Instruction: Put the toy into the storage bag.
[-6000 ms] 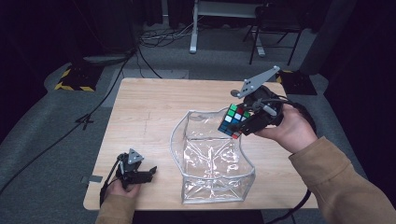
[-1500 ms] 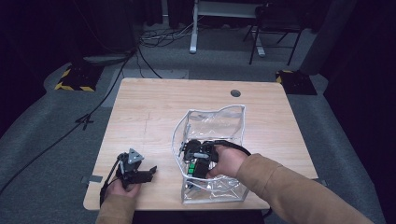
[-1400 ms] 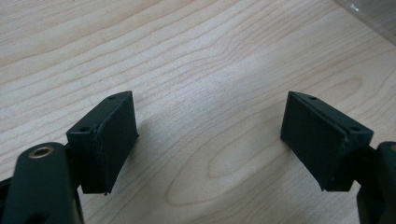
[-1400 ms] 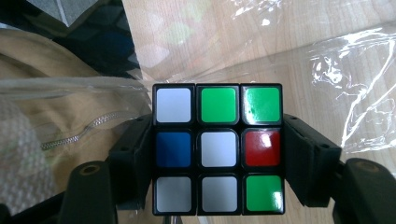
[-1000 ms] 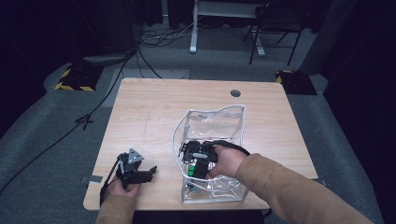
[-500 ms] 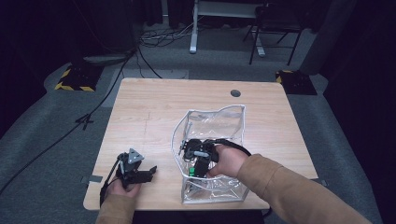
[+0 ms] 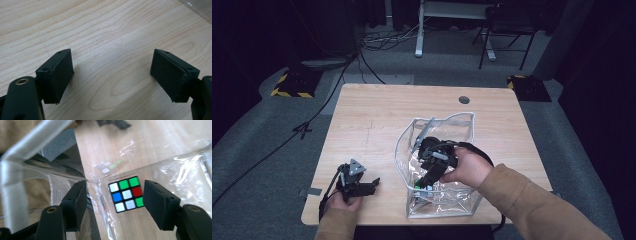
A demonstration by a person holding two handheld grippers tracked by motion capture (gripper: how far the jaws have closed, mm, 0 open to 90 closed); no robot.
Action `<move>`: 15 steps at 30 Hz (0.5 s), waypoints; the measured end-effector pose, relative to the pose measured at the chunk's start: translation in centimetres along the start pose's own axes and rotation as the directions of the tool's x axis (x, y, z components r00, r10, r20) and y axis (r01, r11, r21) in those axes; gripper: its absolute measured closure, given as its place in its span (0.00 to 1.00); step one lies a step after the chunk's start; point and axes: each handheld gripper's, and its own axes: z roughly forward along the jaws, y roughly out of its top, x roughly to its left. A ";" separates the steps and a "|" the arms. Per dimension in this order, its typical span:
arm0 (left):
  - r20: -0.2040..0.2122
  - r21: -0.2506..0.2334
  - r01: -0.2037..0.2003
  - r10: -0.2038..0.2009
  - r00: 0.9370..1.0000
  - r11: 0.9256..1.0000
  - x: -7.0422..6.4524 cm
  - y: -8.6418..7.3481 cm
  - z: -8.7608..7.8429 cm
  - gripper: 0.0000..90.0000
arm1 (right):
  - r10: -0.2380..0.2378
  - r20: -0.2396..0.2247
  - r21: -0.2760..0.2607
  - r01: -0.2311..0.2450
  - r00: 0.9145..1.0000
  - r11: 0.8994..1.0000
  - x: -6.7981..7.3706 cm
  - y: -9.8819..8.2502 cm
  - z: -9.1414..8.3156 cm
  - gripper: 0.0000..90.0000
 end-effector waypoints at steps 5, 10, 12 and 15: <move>0.000 -0.001 0.000 0.000 1.000 1.000 0.0 0.0 0.0 0.21 | 0.024 0.028 -0.062 -0.022 0.999 0.998 -0.3 -0.8 -2.1 0.41; 0.000 -0.001 0.000 0.000 1.000 1.000 0.0 0.0 0.0 0.21 | 0.050 0.058 -0.128 -0.042 0.997 0.991 -0.6 -1.9 -4.1 0.41; 0.000 -0.001 0.000 0.000 1.000 1.000 0.0 0.0 0.0 0.21 | 0.059 0.072 -0.151 -0.048 0.996 0.987 -0.8 -2.3 -4.8 0.41; 0.000 -0.001 0.000 0.000 1.000 1.000 0.0 0.0 0.0 0.21 | 0.080 0.082 -0.182 -0.064 0.993 0.981 -1.1 -3.0 -5.9 0.41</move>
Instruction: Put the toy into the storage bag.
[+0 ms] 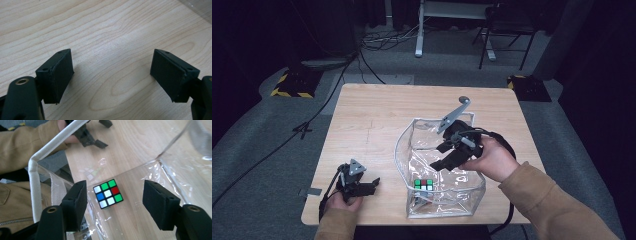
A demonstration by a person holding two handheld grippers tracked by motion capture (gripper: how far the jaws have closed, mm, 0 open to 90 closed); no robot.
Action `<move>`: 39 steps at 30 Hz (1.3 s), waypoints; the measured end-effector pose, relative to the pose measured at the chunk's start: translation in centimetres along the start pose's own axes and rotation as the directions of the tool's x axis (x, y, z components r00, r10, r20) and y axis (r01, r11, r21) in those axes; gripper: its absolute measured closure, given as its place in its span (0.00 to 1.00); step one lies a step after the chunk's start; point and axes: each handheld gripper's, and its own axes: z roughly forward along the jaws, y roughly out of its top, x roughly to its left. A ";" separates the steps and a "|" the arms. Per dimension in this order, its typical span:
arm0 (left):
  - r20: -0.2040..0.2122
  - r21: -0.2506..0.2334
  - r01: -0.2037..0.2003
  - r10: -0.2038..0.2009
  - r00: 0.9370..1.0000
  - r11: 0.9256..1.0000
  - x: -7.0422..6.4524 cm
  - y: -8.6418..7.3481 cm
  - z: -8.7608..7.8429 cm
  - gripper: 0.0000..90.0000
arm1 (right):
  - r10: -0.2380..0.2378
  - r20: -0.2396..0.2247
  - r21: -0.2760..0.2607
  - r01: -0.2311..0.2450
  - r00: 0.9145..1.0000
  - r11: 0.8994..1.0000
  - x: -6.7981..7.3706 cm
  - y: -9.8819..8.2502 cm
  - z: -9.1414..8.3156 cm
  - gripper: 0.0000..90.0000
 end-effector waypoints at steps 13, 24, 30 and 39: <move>0.002 -0.002 0.003 -0.003 1.000 1.000 0.0 0.0 0.0 0.21 | 0.046 0.084 -0.112 -0.036 0.995 0.993 -2.4 -2.6 -3.5 0.40; 0.019 0.003 -0.027 0.027 0.999 1.000 0.2 -0.1 -0.1 0.19 | 0.156 0.164 -0.158 -0.130 0.974 0.979 -4.6 -5.7 -6.3 0.39; 0.027 0.001 -0.026 0.026 0.999 1.000 0.3 -0.2 -0.2 0.20 | 0.220 0.204 -0.195 -0.180 0.954 0.964 -6.2 -7.6 -7.5 0.35; 0.025 0.004 -0.026 0.025 0.999 1.000 0.4 -0.2 -0.2 0.20 | 0.273 0.240 -0.215 -0.223 0.932 0.951 -7.5 -9.6 -7.9 0.26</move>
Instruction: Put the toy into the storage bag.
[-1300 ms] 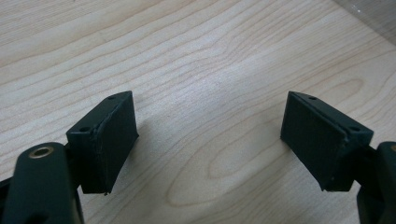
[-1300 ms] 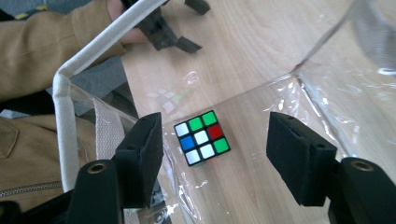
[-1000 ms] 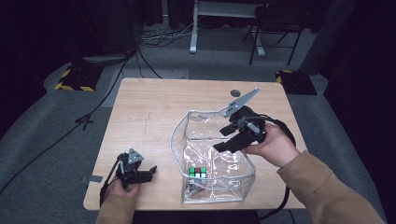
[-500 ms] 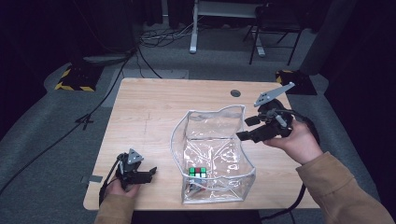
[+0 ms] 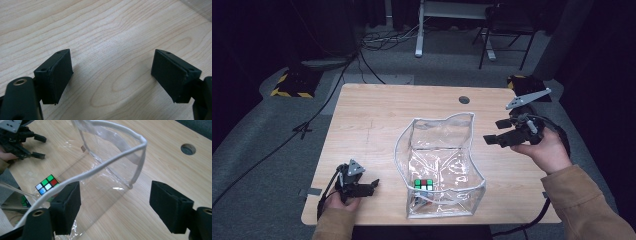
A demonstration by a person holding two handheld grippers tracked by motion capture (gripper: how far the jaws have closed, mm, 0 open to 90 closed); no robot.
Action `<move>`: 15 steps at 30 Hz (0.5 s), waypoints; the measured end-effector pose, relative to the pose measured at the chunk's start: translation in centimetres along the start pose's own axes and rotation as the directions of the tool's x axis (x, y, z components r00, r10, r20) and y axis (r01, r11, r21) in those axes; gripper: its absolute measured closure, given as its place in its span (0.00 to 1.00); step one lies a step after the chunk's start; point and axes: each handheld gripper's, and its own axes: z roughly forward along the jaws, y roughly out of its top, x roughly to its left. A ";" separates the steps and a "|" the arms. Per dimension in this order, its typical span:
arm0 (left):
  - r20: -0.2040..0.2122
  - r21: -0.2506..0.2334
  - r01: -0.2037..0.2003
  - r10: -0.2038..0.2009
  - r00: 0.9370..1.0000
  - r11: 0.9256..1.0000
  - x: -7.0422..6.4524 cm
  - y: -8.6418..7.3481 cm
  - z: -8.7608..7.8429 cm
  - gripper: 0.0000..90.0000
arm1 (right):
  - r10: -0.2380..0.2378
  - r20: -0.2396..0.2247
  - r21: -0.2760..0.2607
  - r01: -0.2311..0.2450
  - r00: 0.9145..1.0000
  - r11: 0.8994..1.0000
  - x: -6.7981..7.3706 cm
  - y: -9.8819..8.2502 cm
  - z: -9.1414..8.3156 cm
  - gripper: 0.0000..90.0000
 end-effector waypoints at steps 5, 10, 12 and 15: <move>0.000 0.000 0.000 0.000 1.000 1.000 0.0 0.0 0.0 0.20 | 0.067 0.073 -0.015 -0.066 0.995 0.998 -1.7 -1.6 0.0 0.18; -0.001 -0.002 -0.001 0.001 1.000 1.000 0.0 -0.1 0.0 0.19 | 0.088 0.131 -0.021 -0.086 0.987 0.996 -3.3 -3.3 0.3 0.15; 0.006 0.002 -0.013 0.013 1.000 1.000 0.2 -0.1 -0.2 0.19 | 0.105 0.155 -0.032 -0.102 0.982 0.994 -3.9 -4.1 0.5 0.11; 0.017 0.002 -0.016 0.016 1.000 1.000 0.3 -0.2 -0.2 0.18 | 0.107 0.176 -0.066 -0.096 0.979 0.993 -4.8 -5.4 1.0 0.05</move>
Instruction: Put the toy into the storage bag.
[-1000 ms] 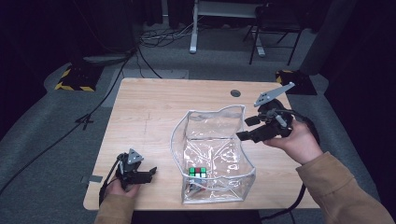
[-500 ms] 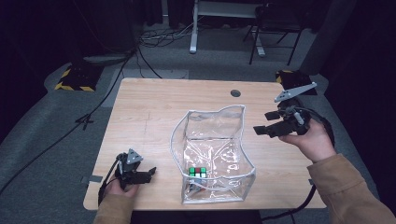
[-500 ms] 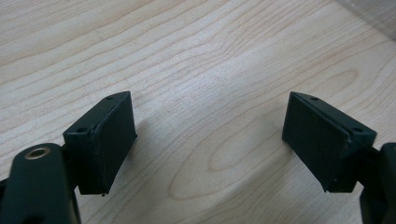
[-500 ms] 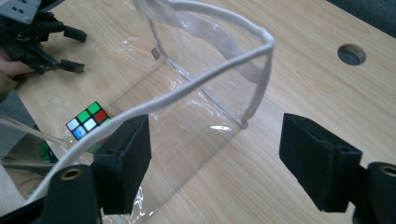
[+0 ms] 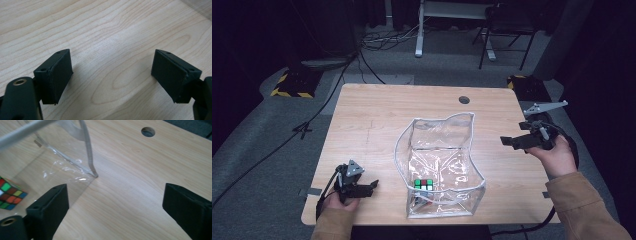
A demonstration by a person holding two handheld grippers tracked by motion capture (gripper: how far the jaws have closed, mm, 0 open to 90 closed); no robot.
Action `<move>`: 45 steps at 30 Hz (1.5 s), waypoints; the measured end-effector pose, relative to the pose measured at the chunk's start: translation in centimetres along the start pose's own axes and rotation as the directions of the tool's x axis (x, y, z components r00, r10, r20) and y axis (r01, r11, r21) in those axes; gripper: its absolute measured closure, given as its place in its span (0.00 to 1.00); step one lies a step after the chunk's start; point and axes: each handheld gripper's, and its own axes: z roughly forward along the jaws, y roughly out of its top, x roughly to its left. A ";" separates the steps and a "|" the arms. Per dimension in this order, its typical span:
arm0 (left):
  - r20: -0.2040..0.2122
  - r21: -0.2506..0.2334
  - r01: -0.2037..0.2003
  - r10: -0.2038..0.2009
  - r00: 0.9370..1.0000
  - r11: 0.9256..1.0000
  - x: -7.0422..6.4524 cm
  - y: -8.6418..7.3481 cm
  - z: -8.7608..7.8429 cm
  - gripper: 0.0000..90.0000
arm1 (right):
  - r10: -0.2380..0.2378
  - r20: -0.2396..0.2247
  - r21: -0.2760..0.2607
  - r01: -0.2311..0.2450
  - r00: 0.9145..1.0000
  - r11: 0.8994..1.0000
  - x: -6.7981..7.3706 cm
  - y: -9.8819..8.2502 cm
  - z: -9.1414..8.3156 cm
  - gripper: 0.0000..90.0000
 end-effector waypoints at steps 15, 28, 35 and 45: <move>-0.038 0.044 0.025 -0.024 0.999 0.999 0.3 0.1 0.2 0.00 | 0.086 0.031 -0.090 -0.083 0.996 0.992 -3.2 -7.7 2.9 0.00; -0.033 0.045 0.024 -0.022 0.999 0.999 0.3 0.1 0.2 0.00 | 0.159 0.051 -0.101 -0.153 0.986 0.983 -4.2 -13.0 5.7 0.00; -0.027 0.045 0.021 -0.020 0.999 0.999 0.3 0.1 0.2 0.00 | 0.134 0.076 -0.050 -0.130 0.988 0.990 -3.5 -13.9 6.6 0.00; -0.026 0.044 0.020 -0.019 0.999 0.999 0.3 0.1 0.2 0.00 | 0.088 0.084 0.087 -0.096 0.993 0.992 -1.7 -15.0 8.6 0.00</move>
